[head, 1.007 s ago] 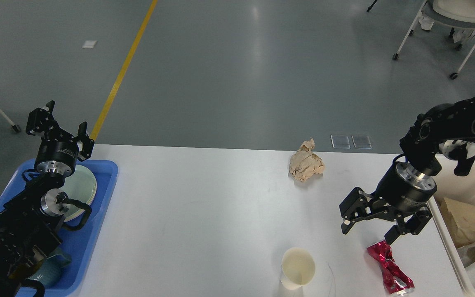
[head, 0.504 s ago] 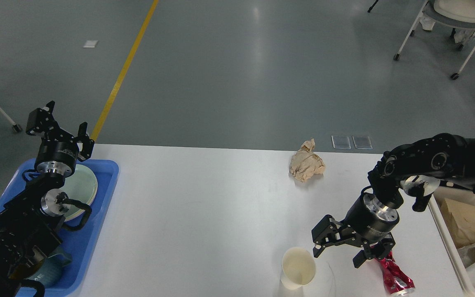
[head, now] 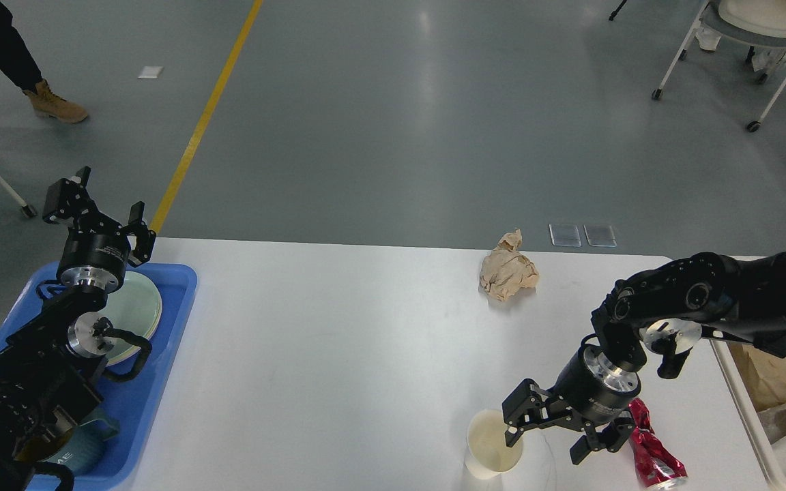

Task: Tidy desktop
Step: 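Lower the right gripper to the white paper cup nearest the robot and grasp it, then lift the white paper cup and drop it into the white bin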

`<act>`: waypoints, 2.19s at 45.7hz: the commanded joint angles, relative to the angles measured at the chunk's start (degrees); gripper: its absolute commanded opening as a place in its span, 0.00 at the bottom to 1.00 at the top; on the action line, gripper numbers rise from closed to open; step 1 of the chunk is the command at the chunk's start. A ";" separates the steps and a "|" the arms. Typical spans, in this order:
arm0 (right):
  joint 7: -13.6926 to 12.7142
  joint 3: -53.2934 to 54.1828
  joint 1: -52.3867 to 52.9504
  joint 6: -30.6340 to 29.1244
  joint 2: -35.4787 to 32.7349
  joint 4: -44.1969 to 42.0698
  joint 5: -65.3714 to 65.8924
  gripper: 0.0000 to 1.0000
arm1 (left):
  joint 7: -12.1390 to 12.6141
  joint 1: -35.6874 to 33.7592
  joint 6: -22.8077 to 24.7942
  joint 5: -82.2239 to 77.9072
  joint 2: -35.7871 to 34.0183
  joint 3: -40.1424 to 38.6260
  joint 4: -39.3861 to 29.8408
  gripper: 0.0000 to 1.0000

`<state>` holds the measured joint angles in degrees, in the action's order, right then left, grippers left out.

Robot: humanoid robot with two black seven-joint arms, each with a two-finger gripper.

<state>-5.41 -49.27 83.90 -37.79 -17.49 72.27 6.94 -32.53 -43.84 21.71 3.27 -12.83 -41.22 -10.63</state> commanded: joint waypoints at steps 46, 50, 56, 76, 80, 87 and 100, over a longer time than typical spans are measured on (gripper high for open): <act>0.05 2.95 -1.20 11.16 -0.61 -2.66 -0.17 0.00 | 0.01 -0.01 0.00 -0.02 0.00 0.00 0.00 0.96; 0.05 4.97 1.78 10.55 -3.86 -2.57 -0.17 0.00 | 0.01 -0.01 0.00 0.07 0.00 0.00 0.00 0.96; 0.05 7.61 7.32 9.84 -10.98 -2.40 -0.17 0.00 | 0.01 -0.01 0.00 -0.02 0.00 0.00 0.00 0.96; 0.05 16.66 21.21 7.82 -32.43 -3.10 -0.09 0.00 | 0.01 -0.01 0.00 -0.02 0.00 0.00 0.00 0.96; 0.05 16.67 20.52 8.61 -33.84 -4.85 0.00 0.00 | 0.01 -0.01 0.00 -0.02 0.00 0.00 0.00 0.96; 0.05 15.96 13.94 9.14 -33.93 -16.36 -0.26 0.00 | 0.01 -0.01 0.00 0.07 0.00 0.00 0.00 0.96; 0.14 17.37 -9.36 18.71 -33.67 -34.65 -5.27 0.00 | 0.01 -0.01 0.00 -0.02 0.00 0.00 0.00 0.96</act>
<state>-5.36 -32.16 83.49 -24.44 -51.61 43.22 4.88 -32.53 -43.85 21.71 3.28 -12.83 -41.22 -10.63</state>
